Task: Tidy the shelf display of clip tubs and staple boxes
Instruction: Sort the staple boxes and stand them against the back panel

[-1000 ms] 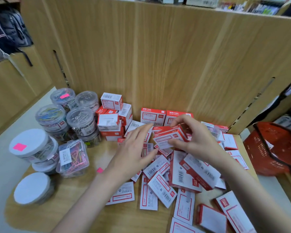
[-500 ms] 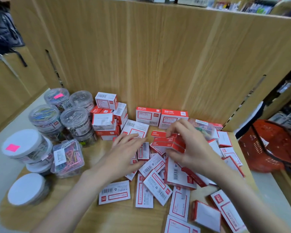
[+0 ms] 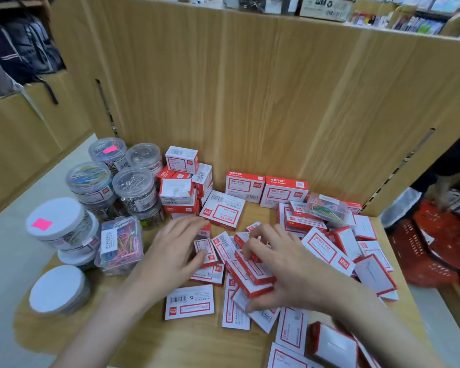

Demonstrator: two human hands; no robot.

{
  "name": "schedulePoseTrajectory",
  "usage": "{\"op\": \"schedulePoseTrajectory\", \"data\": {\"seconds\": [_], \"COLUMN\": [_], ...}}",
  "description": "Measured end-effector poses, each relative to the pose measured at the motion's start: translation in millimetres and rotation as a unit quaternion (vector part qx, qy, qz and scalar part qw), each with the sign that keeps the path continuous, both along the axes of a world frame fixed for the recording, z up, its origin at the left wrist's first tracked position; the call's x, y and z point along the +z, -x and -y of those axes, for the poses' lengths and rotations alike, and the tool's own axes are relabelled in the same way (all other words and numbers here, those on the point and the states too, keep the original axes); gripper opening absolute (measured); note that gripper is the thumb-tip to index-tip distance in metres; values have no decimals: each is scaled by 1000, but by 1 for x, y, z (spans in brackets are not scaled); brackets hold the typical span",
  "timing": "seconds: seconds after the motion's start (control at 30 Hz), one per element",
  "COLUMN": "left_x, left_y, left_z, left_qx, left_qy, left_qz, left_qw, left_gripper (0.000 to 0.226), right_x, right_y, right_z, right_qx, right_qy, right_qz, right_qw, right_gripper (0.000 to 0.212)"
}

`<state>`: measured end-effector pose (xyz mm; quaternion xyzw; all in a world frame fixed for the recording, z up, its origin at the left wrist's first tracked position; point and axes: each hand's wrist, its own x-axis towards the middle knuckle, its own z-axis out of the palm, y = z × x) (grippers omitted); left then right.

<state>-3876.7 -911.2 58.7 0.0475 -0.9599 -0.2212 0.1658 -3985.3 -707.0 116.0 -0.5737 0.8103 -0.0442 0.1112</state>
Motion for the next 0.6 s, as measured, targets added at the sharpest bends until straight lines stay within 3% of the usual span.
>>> {"op": "schedulePoseTrajectory", "data": {"seconds": [0.07, 0.17, 0.27, 0.33, 0.43, 0.6], "left_x": [2, 6, 11, 14, 14, 10], "left_y": [-1, 0, 2, 3, 4, 6], "left_z": [-2, -4, -10, -14, -18, -17], "left_qx": [6, 13, 40, 70, 104, 122], "left_qy": [-2, 5, -5, -30, -58, -107], "left_qz": [7, 4, 47, 83, 68, 57], "left_qw": [1000, 1000, 998, 994, 991, 985], "left_gripper": [54, 53, 57, 71, 78, 77], "right_x": [14, 24, 14, 3, -7, -11], "right_y": [9, 34, 54, 58, 53, 44], "right_z": [5, 28, 64, 83, 98, 111], "right_qx": [11, -38, -89, -88, -105, -149], "right_qy": [-9, 117, 80, 28, -9, -24], "right_qz": [75, 133, 49, 2, -47, -50], "right_qw": [997, 984, 992, 996, 993, 987], "right_gripper": [59, 36, 29, 34, 46, 57]}}
